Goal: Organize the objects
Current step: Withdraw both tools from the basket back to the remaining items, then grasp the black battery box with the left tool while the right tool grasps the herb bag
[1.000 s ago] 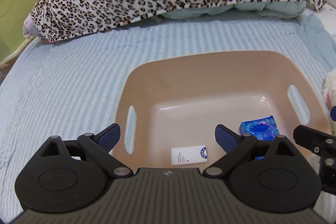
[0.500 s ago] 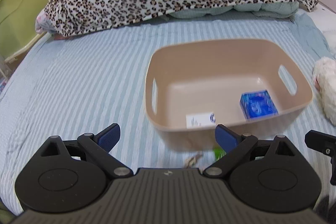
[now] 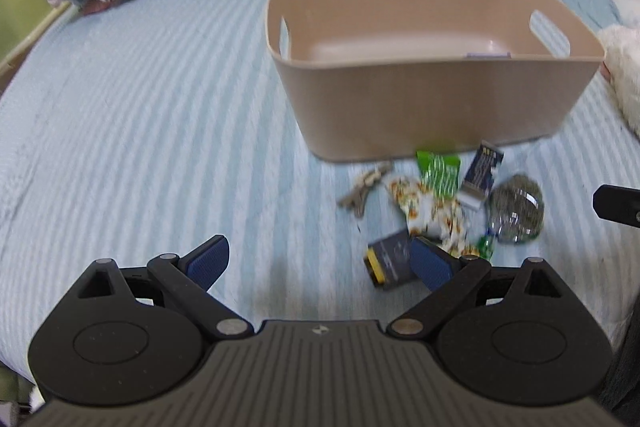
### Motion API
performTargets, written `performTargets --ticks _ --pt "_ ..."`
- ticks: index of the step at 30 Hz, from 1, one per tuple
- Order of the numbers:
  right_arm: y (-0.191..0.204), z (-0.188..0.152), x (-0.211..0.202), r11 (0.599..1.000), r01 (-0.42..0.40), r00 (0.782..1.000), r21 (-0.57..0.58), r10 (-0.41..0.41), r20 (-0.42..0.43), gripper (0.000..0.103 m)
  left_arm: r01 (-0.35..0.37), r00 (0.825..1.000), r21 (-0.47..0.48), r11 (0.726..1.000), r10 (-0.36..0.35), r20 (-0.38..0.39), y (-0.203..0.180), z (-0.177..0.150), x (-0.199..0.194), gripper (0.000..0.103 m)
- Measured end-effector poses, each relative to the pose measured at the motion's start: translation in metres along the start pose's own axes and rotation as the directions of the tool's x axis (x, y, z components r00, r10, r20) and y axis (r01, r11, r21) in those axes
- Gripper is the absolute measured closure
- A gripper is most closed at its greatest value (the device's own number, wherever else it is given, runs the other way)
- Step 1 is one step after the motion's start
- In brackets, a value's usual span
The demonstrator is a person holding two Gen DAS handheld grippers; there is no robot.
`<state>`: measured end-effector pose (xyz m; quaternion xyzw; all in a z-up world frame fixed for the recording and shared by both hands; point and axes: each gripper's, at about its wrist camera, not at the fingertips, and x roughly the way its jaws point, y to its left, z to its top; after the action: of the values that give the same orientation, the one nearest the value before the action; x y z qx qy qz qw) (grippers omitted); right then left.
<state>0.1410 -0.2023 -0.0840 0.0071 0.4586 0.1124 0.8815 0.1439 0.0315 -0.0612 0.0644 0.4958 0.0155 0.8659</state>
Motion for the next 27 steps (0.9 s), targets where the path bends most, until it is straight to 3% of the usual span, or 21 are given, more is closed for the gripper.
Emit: performTargets --ticks 18,27 --pt "0.002 -0.017 0.054 0.998 -0.054 0.995 0.025 0.056 -0.081 0.005 0.086 0.995 -0.043 0.995 -0.088 -0.038 -0.014 0.005 0.037 0.006" --pt "0.002 -0.012 0.076 0.996 -0.078 0.992 0.038 0.082 -0.097 0.019 0.111 0.987 -0.097 0.989 -0.121 -0.102 -0.007 -0.003 0.059 0.008"
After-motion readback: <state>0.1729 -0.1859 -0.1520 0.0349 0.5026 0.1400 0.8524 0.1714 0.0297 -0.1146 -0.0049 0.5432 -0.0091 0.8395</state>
